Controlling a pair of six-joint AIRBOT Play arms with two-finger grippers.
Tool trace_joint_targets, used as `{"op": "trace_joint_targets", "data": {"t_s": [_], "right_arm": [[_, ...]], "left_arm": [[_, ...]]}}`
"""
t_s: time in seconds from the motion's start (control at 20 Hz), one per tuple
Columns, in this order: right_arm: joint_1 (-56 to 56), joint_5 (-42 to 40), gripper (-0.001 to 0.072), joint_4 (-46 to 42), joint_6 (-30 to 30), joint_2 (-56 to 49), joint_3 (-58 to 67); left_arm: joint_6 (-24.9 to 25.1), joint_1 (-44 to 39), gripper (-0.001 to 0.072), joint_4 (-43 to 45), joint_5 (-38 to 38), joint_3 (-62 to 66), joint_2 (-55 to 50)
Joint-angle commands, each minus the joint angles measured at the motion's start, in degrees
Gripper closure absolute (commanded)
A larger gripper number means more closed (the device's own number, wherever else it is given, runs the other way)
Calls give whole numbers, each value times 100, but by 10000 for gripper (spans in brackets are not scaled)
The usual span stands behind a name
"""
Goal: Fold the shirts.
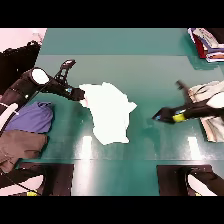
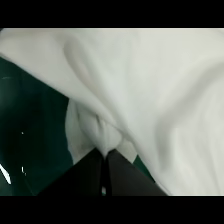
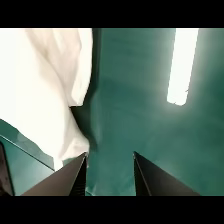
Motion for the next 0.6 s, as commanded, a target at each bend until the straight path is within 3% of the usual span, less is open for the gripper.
{"op": "trace_joint_targets", "data": {"t_s": [0.0, 0.4, 0.45, 0.55], "right_arm": [[970, -1414, 368, 1036, -247, -654, -699], [1912, -1827, 370, 1034, -245, -2299, 651], [1974, -1799, 383, 1032, -245, -2417, 782], [2046, -1731, 486, 1012, -256, -2559, 990]], "left_arm": [[-2, 4, 684, 20, -28, 31, -2], [0, 4, 684, 26, -59, 31, -2], [0, 4, 684, 26, -61, 31, -2], [0, 4, 684, 28, -68, 31, -2]]}}
